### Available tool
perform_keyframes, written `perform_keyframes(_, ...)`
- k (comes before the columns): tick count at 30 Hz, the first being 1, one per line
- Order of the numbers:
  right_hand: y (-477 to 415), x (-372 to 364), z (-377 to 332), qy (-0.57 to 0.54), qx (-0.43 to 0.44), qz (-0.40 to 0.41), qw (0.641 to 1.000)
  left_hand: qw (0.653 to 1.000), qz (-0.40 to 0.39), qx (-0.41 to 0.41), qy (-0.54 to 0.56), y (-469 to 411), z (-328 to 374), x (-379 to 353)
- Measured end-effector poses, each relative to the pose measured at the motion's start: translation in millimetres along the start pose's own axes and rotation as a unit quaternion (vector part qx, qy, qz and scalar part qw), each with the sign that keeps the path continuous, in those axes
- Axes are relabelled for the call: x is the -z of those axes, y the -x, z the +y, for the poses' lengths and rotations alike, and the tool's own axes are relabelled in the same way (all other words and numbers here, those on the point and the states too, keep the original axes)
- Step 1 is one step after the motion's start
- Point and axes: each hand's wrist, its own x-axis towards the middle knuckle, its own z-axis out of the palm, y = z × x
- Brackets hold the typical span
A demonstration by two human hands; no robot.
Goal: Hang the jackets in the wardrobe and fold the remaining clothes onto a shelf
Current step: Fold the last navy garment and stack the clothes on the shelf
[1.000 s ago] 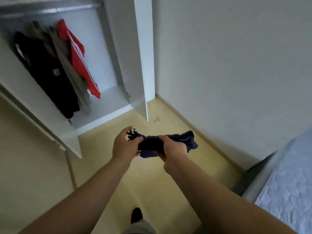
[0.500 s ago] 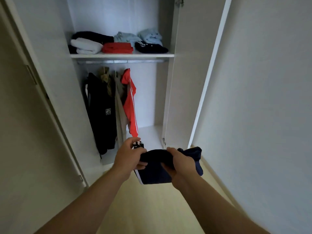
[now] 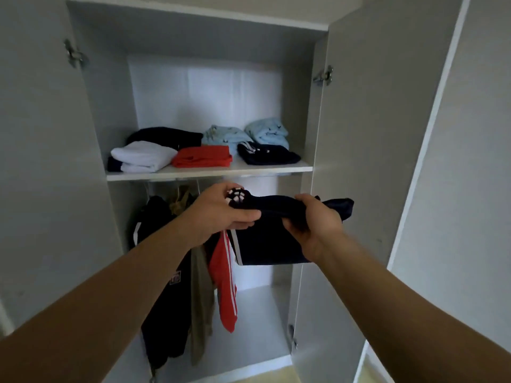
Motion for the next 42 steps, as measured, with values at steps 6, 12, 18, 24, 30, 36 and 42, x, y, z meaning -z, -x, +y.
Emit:
perform_keyframes(6,-107,-86,-87,-0.001,0.041,-0.071,0.997,0.995,0.053,-0.087,0.006,-139,56,20)
perform_keyframes(12,-195,-151,-138,0.003,0.081,-0.091,0.993,0.991,0.043,-0.124,-0.021,-251,91,47)
perform_keyframes(18,-276,-211,-167,0.006,0.113,-0.09,0.99,0.986,0.047,-0.16,-0.011,-359,110,71)
perform_keyframes(24,-357,-273,-207,-0.004,0.151,-0.122,0.981,0.969,0.064,-0.238,-0.025,-467,141,94)
perform_keyframes(30,-441,-267,-198,0.034,0.142,-0.126,0.981,0.906,0.137,-0.373,-0.144,-529,94,89)
perform_keyframes(36,-498,-184,-114,0.292,0.036,0.018,0.956,0.87,0.038,-0.302,-0.388,-519,-44,56)
perform_keyframes(42,-493,-172,-100,0.587,0.295,0.107,0.747,0.846,0.074,-0.324,-0.418,-502,-63,44)
